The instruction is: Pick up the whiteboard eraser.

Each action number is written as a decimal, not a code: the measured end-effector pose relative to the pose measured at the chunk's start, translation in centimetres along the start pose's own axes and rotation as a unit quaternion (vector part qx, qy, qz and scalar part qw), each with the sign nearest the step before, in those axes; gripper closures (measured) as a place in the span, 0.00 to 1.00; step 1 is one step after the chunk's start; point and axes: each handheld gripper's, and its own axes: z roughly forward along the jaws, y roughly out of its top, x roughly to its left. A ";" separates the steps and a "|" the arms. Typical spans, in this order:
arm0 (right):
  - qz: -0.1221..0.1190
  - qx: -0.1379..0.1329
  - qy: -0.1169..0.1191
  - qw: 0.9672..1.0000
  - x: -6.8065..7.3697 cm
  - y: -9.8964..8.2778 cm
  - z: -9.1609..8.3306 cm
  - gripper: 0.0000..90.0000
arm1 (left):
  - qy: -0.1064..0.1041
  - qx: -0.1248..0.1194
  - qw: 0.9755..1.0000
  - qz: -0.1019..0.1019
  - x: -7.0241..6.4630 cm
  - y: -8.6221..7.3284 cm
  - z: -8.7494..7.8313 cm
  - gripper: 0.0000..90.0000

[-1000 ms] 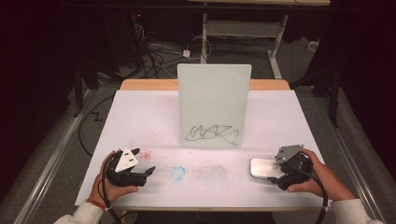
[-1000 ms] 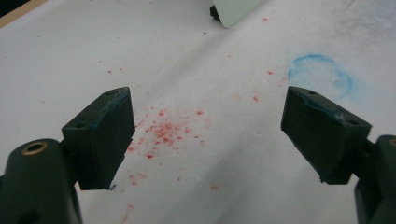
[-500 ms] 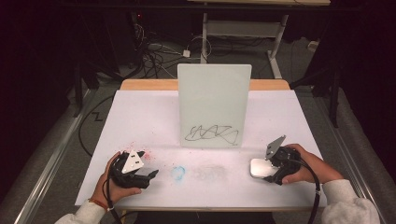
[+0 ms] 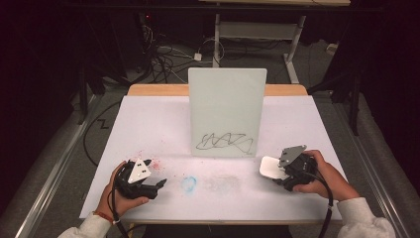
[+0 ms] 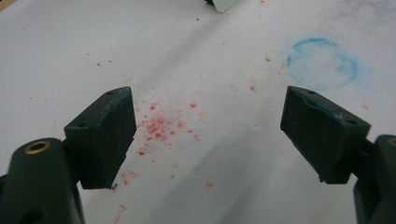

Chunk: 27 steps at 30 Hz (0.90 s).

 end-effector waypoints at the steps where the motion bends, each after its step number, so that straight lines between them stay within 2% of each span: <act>1: 0.019 -0.004 -0.022 1.000 0.3 0.5 -0.2 0.33 | 0.000 0.001 1.000 0.000 0.0 0.0 0.0 0.20; 2: 0.008 -0.021 -0.042 0.999 0.3 1.1 -0.2 0.33 | 0.002 0.003 1.000 0.001 0.0 0.0 0.1 0.20; 3: 0.008 -0.021 -0.042 0.999 0.3 1.1 -0.2 0.33 | 0.002 0.003 1.000 0.001 0.0 0.0 0.1 0.20; 4: 0.011 -0.041 -0.087 0.995 0.7 2.2 -0.2 0.33 | 0.002 0.003 1.000 0.002 0.0 0.0 0.0 0.20; 7: 0.004 -0.061 -0.151 0.987 1.4 3.8 0.1 0.33 | 0.002 0.000 1.000 0.000 0.0 -0.1 -0.1 0.20; 11: -0.003 -0.083 -0.157 0.984 1.7 5.1 1.0 0.33 | 0.002 -0.003 1.000 -0.001 0.1 -0.1 -0.1 0.20; 13: -0.012 -0.079 -0.165 0.983 1.9 5.6 1.4 0.33 | 0.003 -0.003 1.000 -0.001 0.1 -0.1 -0.2 0.20; 17: -0.008 -0.092 -0.165 0.982 2.0 6.2 1.8 0.33 | 0.004 -0.006 1.000 -0.002 0.2 -0.2 -0.2 0.20; 18: -0.009 -0.098 -0.176 0.979 2.1 6.6 2.1 0.33 | 0.007 -0.009 1.000 0.002 0.2 -0.1 -0.2 0.20; 21: -0.012 -0.104 -0.190 0.976 2.2 6.9 2.5 0.33 | 0.013 -0.008 1.000 0.001 0.2 -0.1 -0.3 0.20; 24: -0.008 -0.108 -0.196 0.975 2.1 7.1 2.9 0.33 | 0.014 -0.014 1.000 -0.006 0.3 -0.2 -0.3 0.20; 25: -0.009 -0.106 -0.213 0.971 2.1 7.3 3.4 0.33 | 0.014 -0.014 1.000 -0.008 0.3 -0.2 -0.3 0.20; 27: -0.005 -0.104 -0.218 0.970 2.1 7.4 3.6 0.33 | 0.015 -0.012 1.000 -0.008 0.4 -0.1 -0.2 0.20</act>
